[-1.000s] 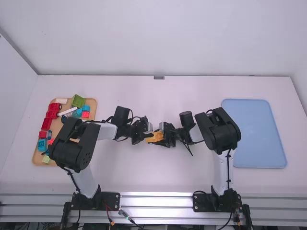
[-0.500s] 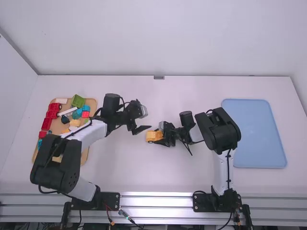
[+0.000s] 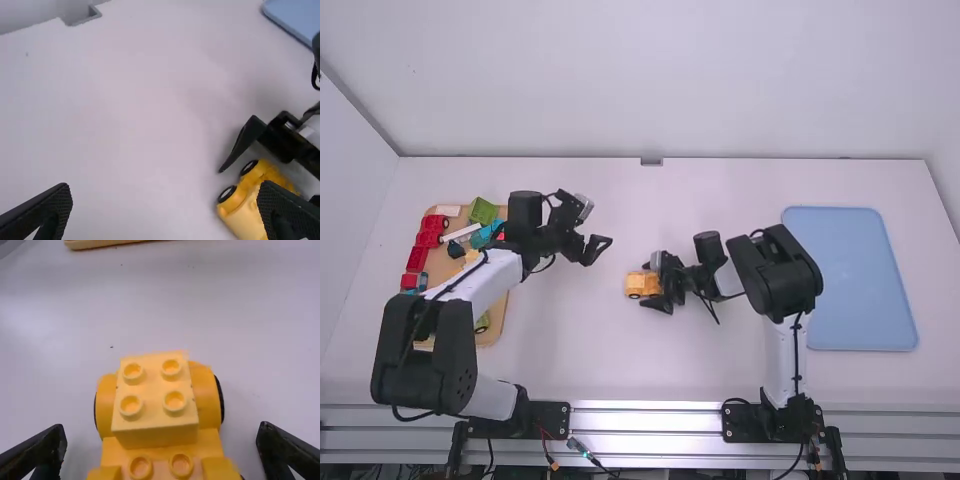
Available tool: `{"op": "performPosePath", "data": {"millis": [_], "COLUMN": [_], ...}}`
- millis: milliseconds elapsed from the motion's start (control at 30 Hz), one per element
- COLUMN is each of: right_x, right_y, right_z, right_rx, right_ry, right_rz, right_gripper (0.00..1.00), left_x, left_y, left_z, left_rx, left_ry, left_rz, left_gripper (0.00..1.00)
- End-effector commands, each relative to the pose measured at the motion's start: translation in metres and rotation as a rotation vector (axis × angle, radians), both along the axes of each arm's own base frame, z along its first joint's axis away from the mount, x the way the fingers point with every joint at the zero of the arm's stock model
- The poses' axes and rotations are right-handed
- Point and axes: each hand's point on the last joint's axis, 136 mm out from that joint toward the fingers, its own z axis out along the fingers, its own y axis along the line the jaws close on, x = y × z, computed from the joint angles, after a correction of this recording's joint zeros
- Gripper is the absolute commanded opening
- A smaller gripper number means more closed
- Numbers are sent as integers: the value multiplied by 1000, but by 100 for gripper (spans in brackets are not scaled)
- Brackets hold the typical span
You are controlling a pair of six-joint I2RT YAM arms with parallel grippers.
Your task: Assemble lego blocks to make yellow taxi
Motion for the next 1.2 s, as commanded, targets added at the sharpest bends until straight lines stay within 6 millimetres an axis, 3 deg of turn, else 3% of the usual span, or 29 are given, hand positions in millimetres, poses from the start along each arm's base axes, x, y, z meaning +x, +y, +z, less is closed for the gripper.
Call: {"op": "performPosePath", "data": {"millis": [0,167,367,500,633,767,800,900,1033,1167], "right_x": [5,4,-6,-12,-2,10,12,16,17,20], "right_y": [-11,-27,-47,-66,-86,-95,-95,-95,-95,-98], "right_z": [-10,-4,12,22,36,53,56,69,76,76], "right_rx": [-90,-200,-334,-449,-552,-573,-574,-560,-553,-567], "right_ry": [52,13,-47,-74,-108,-156,-165,-208,-227,-237], "right_rz": [-108,-167,-179,-196,-302,-386,-392,-403,-413,-428], "right_gripper": [99,99,99,99,99,99,99,99,99,99], "left_x": [4,13,14,15,8,-3,-4,-13,-30,-36], "left_y": [8,27,35,56,98,142,147,185,236,251], "left_z": [2,-6,-10,-18,-22,-5,-2,12,11,5], "left_rx": [-49,20,21,59,178,252,252,216,143,30], "left_ry": [61,65,100,159,268,356,368,432,519,586], "left_rz": [108,224,297,443,696,901,917,1043,1174,1135], "left_gripper": [99,99,99,99,99,99,99,99,99,99]}}
